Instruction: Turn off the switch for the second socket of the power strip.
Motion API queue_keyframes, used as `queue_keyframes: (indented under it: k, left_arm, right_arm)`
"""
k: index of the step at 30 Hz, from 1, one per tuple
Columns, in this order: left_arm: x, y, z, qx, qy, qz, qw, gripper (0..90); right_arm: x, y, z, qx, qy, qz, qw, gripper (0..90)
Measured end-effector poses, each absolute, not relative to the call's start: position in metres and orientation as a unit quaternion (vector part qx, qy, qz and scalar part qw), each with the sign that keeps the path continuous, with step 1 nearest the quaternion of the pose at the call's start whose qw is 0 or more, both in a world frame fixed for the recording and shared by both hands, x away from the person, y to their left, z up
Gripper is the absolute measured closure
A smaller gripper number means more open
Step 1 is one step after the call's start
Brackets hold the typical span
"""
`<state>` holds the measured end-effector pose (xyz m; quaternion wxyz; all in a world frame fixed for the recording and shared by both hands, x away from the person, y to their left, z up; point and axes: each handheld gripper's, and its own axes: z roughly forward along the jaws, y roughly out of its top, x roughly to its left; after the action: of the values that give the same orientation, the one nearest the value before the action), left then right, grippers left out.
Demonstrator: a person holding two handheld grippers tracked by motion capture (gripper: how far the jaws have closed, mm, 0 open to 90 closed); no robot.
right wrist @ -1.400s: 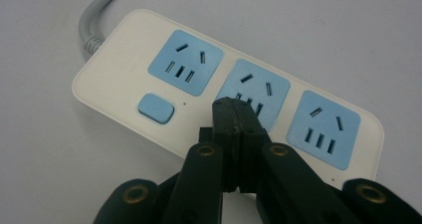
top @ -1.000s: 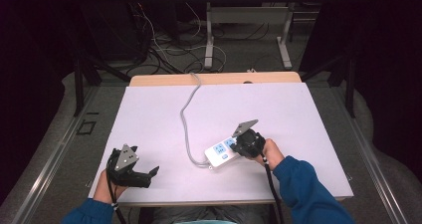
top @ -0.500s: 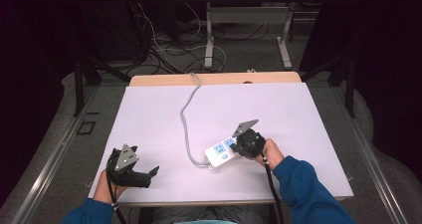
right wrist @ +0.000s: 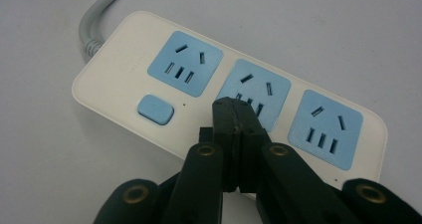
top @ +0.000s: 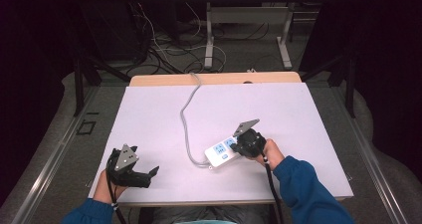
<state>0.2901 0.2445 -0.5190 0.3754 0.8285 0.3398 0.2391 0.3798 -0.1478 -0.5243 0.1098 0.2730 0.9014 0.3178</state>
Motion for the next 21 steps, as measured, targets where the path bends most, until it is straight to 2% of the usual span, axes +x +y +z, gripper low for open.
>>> queue_keyframes:
  k: [21]
  left_arm:
    - [0.2901,0.2446,-0.5189,0.828,0.341,0.239,0.376,0.0]
  right_arm:
    - [0.3797,-0.1482,-0.5249,0.268,0.901,0.324,0.110,90.0]
